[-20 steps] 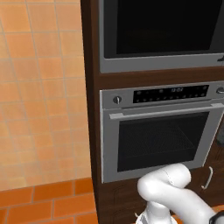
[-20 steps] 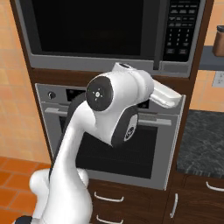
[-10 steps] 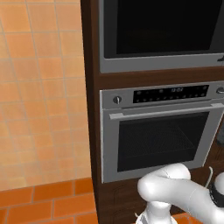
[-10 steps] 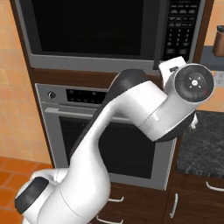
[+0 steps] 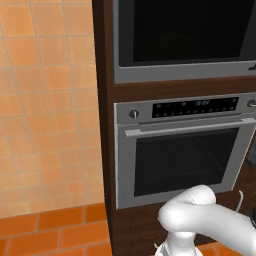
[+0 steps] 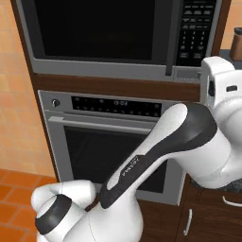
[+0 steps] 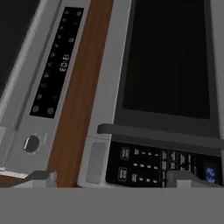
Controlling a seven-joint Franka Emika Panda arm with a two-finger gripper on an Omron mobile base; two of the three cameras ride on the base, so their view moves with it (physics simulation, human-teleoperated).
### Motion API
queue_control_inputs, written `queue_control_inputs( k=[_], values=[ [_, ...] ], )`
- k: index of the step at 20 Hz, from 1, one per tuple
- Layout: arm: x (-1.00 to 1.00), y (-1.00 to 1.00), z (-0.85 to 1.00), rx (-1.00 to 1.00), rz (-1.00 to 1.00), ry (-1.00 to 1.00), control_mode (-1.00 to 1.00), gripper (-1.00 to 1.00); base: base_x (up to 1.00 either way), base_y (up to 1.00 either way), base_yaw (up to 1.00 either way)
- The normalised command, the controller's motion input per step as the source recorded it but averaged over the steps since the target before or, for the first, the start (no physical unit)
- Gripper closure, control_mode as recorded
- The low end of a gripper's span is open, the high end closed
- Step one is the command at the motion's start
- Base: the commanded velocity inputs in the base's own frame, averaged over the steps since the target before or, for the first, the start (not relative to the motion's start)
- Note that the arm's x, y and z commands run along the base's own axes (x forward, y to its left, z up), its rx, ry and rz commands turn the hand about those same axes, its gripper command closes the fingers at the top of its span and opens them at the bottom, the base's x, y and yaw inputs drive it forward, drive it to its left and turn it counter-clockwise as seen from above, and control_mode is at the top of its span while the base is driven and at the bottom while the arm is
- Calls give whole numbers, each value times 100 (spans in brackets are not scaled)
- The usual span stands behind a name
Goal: Open the microwave, place the bowl with waffle inside the microwave, then close the microwave door and turn it on.
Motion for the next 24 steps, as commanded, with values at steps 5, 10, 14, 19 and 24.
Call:
queue_control_inputs(
  k=[5,10,14,19,24],
  values=[
    [34,73,-52,0,-3,-50,-100,-100,0,0,0],
    [51,78,-10,-3,-22,-18,-100,-100,0,0,0],
    [34,24,6,-6,-33,-1,-100,-100,0,0,0],
    [15,-24,25,0,-15,0,-100,-100,0,0,0],
    [0,-47,54,0,-7,5,-100,-100,0,0,0]
  ],
)
